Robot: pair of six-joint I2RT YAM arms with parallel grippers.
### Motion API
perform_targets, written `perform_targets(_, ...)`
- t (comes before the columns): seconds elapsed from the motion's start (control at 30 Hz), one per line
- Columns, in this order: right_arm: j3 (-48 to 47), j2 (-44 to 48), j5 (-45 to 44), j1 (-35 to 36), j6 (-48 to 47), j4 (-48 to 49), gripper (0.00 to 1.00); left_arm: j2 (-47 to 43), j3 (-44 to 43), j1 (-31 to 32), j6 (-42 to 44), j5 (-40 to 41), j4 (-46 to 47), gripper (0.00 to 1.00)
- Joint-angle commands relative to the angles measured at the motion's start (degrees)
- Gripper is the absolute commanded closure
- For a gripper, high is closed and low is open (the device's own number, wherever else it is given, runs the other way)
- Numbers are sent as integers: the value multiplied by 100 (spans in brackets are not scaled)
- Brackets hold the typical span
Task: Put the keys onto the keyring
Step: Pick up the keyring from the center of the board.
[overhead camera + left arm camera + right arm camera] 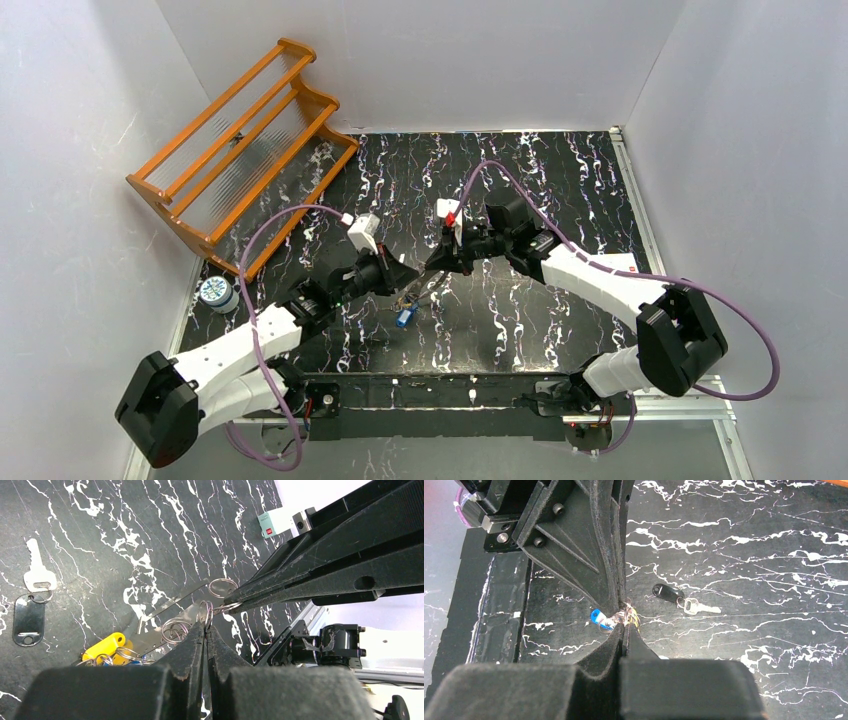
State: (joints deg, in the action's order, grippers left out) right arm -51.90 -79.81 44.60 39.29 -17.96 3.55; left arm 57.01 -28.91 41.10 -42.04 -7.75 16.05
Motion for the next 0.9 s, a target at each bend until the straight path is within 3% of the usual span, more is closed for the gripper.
perform_targets(0.0, 49, 302, 84, 6, 108, 502, 99, -271, 73, -26, 108, 375, -489, 100)
perform_targets(0.17, 304, 442, 138, 2, 141, 848, 99, -405, 52, -26, 68, 849, -874, 100)
perform_targets(0.37, 508, 518, 623, 7, -163, 1077, 99, -507, 52, -29, -105, 935, -714, 100)
perform_targets(0.87, 382, 382, 1155, 15, -790, 642, 99, -579, -11, -25, -217, 857, -418, 100)
